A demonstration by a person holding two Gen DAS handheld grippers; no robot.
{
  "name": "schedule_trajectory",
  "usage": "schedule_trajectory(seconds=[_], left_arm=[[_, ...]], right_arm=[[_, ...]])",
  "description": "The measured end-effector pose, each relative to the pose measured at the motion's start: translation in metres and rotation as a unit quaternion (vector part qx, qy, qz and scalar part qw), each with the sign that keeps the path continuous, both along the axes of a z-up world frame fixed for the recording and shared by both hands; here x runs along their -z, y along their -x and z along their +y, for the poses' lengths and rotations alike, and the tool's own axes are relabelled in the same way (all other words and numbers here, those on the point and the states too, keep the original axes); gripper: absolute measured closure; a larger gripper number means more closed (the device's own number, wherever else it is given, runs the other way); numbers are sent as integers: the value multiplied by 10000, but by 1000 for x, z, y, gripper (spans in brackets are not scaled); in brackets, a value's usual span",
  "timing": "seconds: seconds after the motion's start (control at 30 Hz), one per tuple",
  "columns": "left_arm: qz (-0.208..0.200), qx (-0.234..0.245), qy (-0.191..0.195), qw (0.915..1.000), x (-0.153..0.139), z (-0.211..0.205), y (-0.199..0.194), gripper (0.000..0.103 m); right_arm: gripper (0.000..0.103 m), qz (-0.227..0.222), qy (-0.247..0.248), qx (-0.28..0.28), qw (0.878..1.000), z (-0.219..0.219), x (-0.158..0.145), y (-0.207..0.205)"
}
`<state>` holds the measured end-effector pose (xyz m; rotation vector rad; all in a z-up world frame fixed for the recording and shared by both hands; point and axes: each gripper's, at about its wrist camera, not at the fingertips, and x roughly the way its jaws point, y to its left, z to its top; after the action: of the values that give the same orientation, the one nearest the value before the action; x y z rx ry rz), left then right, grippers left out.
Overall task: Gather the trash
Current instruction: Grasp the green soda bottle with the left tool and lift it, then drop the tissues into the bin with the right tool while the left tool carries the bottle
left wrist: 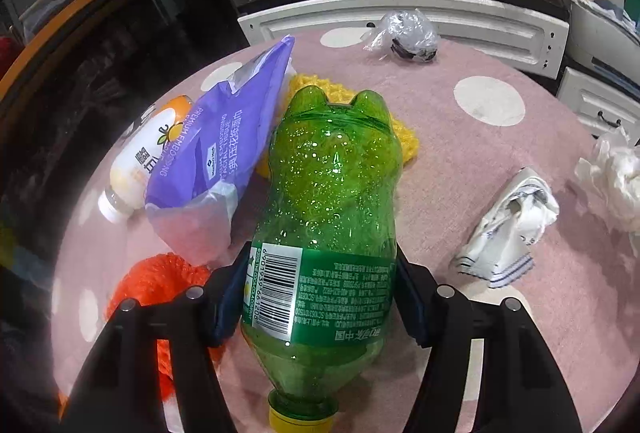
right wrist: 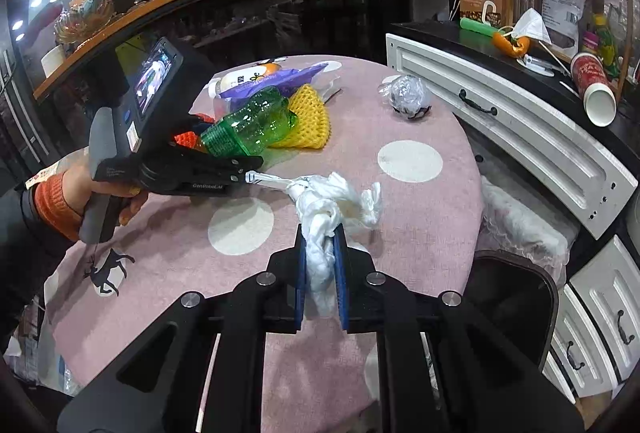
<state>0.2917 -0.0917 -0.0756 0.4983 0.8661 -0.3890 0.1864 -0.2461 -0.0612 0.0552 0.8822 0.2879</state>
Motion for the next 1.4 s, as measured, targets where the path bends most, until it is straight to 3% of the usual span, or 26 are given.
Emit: schedule_trajectory(seconds=[0.23,0.53,0.87,1.07,1.2,1.4], left_arm=[[-291,-216,592,9976,-16,15,33,40],[-690,-390,1518,9852,-52,43,101,40],[-696,-151,2096,9752,-64,33,153,40],[-600,137,2352,9700,-66,10,169,40],[-562,379,2470,9666,-70,-13,178,40],[-400,728,2593,9622,-68,-51,179,40]], right_arm=[[90,-53,-43,-38,10000,-1,-2,8],[90,-9,-45,-57,10000,-1,0,21],[90,-19,-18,22,10000,-12,-2,45],[90,52,50,388,9992,-44,1,58],[90,295,166,897,9954,-81,14,62],[90,1177,205,1650,9790,-143,63,52]])
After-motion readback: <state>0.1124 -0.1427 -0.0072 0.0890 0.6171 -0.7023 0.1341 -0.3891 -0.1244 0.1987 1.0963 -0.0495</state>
